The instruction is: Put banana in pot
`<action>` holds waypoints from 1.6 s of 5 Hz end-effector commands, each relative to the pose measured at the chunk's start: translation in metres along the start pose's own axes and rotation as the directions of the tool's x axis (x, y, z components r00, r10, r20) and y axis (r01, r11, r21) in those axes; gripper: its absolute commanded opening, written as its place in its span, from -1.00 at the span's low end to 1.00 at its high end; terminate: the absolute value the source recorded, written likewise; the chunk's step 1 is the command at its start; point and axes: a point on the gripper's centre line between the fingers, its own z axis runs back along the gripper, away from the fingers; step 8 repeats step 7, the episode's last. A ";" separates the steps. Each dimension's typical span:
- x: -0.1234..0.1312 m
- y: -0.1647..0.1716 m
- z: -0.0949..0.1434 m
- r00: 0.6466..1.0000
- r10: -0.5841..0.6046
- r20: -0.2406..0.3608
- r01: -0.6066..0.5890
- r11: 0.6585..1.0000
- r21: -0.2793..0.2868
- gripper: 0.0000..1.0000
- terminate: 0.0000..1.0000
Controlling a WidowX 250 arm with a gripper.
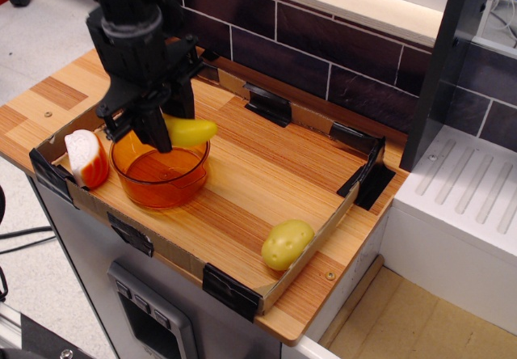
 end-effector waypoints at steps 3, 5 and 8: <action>0.005 -0.003 0.012 0.999 -0.032 0.017 0.031 0.999 0.009 1.00 -1.00; -0.013 -0.014 0.051 0.998 -0.037 -0.050 0.036 0.999 -0.019 1.00 -1.00; -0.013 -0.014 0.051 0.998 -0.037 -0.050 0.036 0.999 -0.019 1.00 1.00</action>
